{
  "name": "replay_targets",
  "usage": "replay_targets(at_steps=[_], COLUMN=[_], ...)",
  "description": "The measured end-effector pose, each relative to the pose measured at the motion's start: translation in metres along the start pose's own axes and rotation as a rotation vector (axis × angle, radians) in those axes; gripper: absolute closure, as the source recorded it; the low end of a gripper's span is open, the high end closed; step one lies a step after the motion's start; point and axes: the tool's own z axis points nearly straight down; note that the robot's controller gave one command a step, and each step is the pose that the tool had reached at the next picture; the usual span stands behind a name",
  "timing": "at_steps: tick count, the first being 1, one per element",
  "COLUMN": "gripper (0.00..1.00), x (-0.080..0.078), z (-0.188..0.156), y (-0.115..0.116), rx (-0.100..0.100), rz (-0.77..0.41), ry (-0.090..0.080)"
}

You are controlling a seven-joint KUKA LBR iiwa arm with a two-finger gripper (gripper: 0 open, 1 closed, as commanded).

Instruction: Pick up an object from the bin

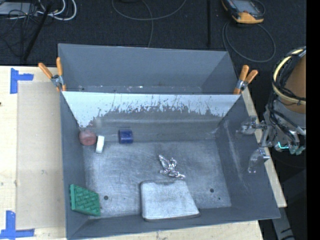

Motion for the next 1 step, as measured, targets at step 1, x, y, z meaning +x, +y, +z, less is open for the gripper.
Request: replay_targets(at_steps=[1], gripper=[0.00], x=[0.0048], z=[0.1105], y=[0.0679], rx=[-0.002], rz=[0.017], ry=[0.001])
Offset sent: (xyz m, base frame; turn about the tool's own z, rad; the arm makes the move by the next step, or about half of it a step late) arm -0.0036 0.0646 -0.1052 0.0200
